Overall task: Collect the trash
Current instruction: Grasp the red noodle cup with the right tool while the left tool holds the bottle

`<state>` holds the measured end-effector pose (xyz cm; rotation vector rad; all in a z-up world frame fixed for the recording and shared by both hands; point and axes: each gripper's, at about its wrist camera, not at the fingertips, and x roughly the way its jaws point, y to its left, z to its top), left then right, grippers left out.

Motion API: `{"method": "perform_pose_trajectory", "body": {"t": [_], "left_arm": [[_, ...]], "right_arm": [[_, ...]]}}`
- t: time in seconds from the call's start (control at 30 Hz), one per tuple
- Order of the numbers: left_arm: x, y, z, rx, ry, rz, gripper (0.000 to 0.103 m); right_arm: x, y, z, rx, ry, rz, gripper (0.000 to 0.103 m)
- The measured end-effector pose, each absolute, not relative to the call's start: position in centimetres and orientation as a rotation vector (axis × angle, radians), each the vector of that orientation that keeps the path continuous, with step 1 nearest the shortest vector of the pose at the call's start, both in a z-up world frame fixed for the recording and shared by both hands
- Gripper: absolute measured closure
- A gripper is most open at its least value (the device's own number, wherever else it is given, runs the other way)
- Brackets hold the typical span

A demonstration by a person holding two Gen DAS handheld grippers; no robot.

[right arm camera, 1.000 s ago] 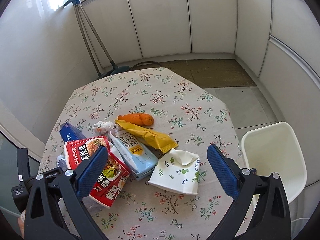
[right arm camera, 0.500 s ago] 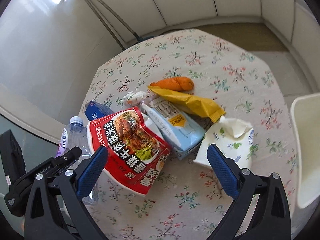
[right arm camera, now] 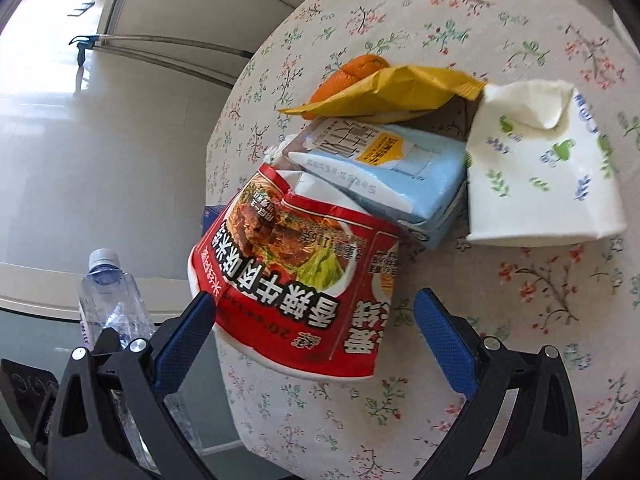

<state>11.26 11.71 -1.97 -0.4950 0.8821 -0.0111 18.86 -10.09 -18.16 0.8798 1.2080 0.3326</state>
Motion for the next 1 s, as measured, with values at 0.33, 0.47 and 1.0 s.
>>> {"method": "perform_pose_trajectory", "body": {"t": [0.33,0.47,1.0], "left_arm": [[10.9,13.5,-2.3,-0.54,0.9,0.011,0.084],[10.9,13.8,-2.1,-0.549,0.894,0.012,0.084],[10.8,12.9,-1.7,-0.541,0.883,-0.005,0.084]], "right_arm": [[20.2,-8.5,-18.3,0.843,1.171,0.351,0.014],[20.0,-9.2,-17.1,0.782,1.137,0.309,0.015],[19.7,-10.6,-15.3,0.732,1.101,0.409,0.062]]}}
